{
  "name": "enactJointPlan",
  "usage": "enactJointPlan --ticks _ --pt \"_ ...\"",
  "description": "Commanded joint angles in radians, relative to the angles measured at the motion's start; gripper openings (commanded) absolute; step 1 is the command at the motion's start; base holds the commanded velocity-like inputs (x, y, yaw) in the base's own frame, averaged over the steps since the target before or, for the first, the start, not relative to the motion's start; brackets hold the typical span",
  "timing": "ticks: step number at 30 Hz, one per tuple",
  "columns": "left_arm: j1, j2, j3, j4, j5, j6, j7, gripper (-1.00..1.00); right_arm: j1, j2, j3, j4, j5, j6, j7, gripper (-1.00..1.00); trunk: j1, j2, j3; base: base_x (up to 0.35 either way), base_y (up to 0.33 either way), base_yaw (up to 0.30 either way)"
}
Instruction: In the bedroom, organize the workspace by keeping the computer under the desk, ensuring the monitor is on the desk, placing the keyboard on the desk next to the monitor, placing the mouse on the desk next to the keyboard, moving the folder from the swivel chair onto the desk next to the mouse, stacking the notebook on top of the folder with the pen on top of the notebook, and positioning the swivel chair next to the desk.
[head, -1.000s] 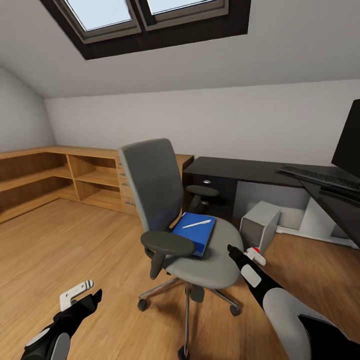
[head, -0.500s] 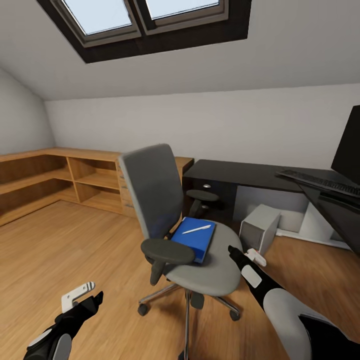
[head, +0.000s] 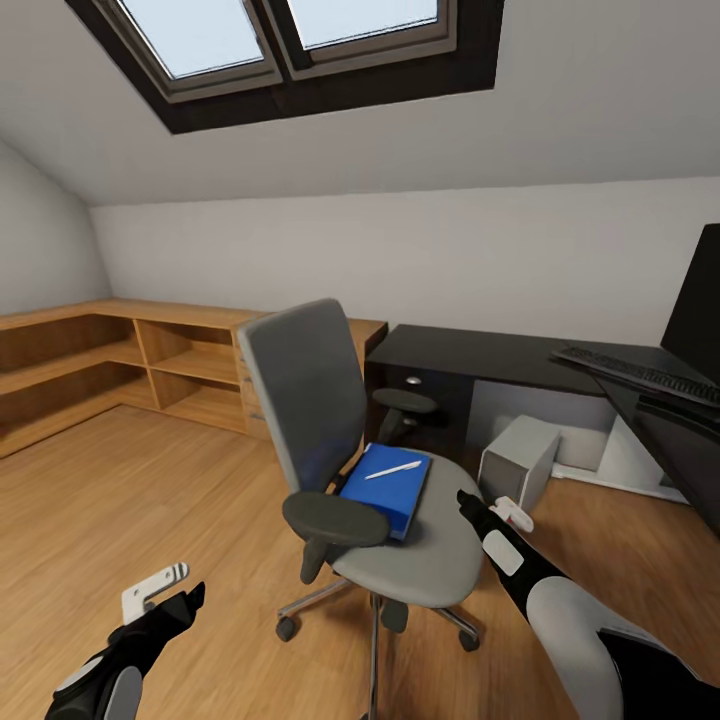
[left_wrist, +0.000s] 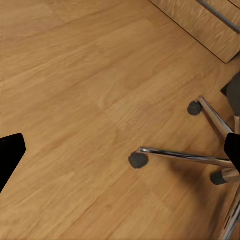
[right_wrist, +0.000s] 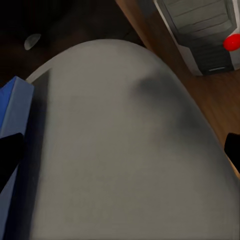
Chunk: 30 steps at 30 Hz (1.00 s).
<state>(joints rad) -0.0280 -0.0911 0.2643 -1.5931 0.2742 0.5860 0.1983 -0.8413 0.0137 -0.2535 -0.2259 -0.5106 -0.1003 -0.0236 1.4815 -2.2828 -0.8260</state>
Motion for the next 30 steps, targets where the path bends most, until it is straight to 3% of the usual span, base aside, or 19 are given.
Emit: enactJointPlan --ticks 1,21,30 --pt "-0.001 0.000 0.000 -0.001 0.010 0.004 0.007 1.00 -0.001 0.000 0.004 0.000 -0.010 -0.004 -0.002 1.00 0.000 0.000 -0.001 0.000 0.000 0.000" --pt "-0.001 0.002 0.006 0.014 0.011 0.000 0.003 1.00 0.000 -0.018 0.003 -0.003 -0.011 -0.006 -0.003 1.00 0.000 0.000 -0.001 0.000 0.000 0.000" --pt "-0.001 0.013 0.046 0.011 0.009 -0.002 -0.003 1.00 -0.001 -0.022 0.003 -0.002 -0.010 -0.008 -0.002 1.00 0.000 0.000 -0.001 0.068 0.000 0.000"
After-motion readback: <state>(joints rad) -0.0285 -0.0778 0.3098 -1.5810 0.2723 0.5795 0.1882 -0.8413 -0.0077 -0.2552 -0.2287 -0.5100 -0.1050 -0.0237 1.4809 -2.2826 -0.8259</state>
